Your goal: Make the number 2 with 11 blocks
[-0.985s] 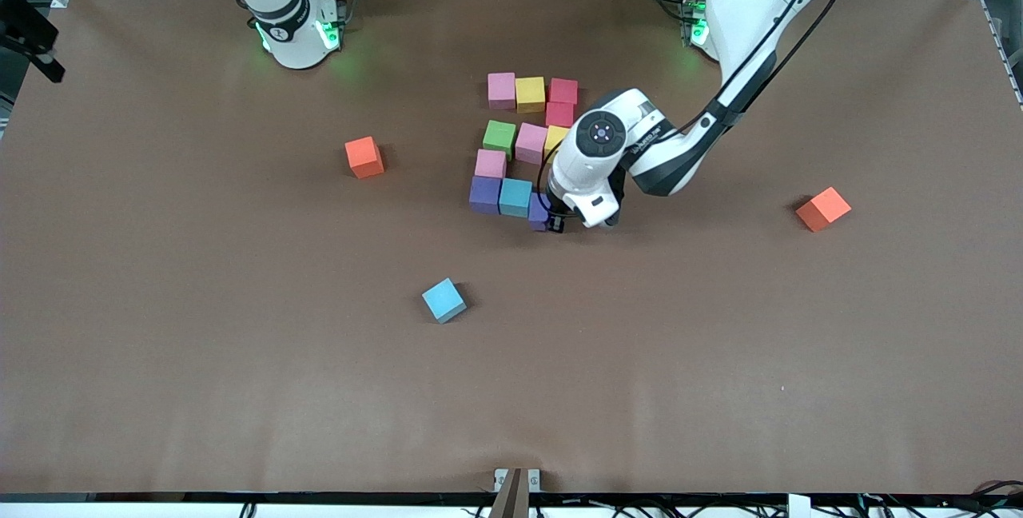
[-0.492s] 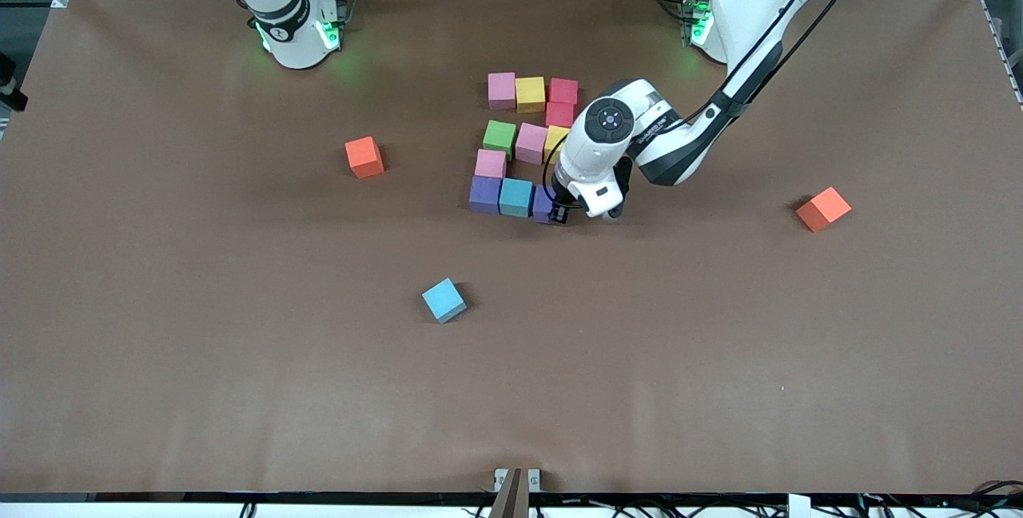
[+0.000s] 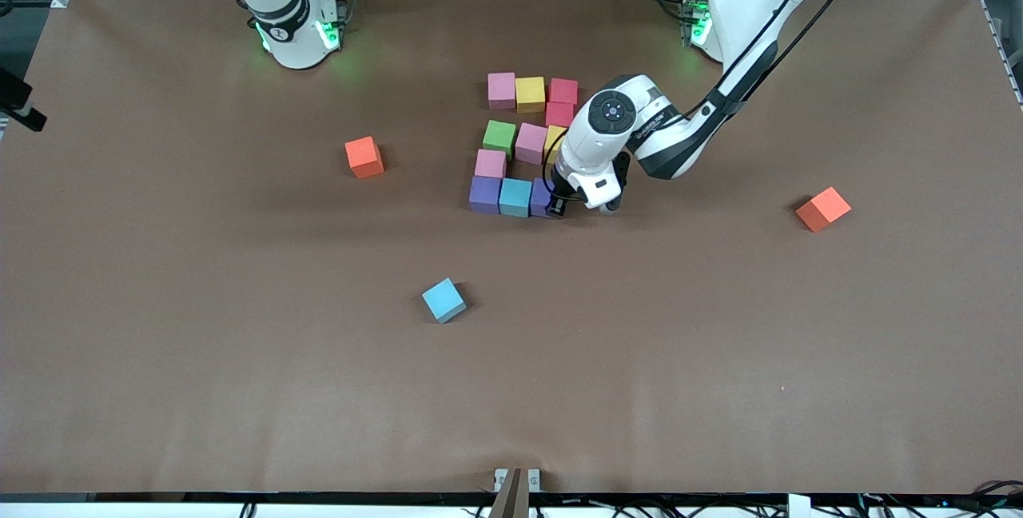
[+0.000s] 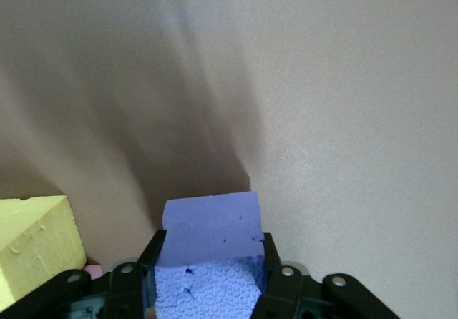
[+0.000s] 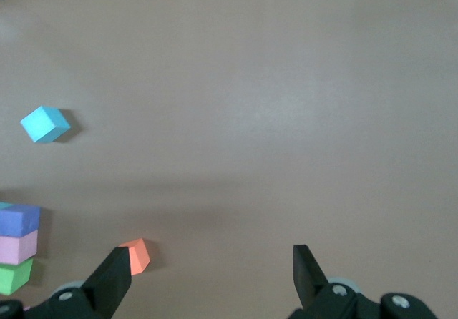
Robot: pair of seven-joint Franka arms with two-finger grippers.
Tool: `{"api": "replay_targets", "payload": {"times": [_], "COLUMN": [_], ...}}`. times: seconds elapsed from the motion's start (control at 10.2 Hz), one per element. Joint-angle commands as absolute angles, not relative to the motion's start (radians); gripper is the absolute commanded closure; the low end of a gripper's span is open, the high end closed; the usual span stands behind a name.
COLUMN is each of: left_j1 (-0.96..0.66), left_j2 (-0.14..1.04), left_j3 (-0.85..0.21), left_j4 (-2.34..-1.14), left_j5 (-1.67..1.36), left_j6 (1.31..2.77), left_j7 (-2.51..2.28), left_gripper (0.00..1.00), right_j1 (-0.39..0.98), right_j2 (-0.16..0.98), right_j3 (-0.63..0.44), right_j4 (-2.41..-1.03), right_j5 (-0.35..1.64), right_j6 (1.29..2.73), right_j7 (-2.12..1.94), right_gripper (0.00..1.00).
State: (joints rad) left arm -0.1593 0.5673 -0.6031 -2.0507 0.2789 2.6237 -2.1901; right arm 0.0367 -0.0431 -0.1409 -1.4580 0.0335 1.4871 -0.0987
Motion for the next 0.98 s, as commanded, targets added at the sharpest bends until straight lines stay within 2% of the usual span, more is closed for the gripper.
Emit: {"api": "replay_targets", "payload": {"times": [0.0,0.3,0.89], "left_j1": [-0.144,-0.146,-0.147], "left_j2": [0.548,0.555,0.571], "left_j3": [-0.612,-0.611,-0.607], "left_j4": [-2.075,-2.071,-2.065], "left_j5": [0.291,0.291,0.291], "left_j6": [2.642,2.645,2.657], "left_j7": [-2.184,-2.186,-2.187], "left_gripper": [1.0,1.0,1.0], "right_j1": [0.032,0.077,0.072], "right_j2": [-0.035,-0.034,-0.021], "right_j3": [-0.104,-0.103,-0.106], "right_j4": [-1.46,-1.47,-1.471], "right_j5": [0.046,0.046,0.034], "right_j6": [1.474,1.457,1.456], "right_j7": [-0.077,-0.071,-0.071], "right_gripper": [0.0,0.0,0.0]}}
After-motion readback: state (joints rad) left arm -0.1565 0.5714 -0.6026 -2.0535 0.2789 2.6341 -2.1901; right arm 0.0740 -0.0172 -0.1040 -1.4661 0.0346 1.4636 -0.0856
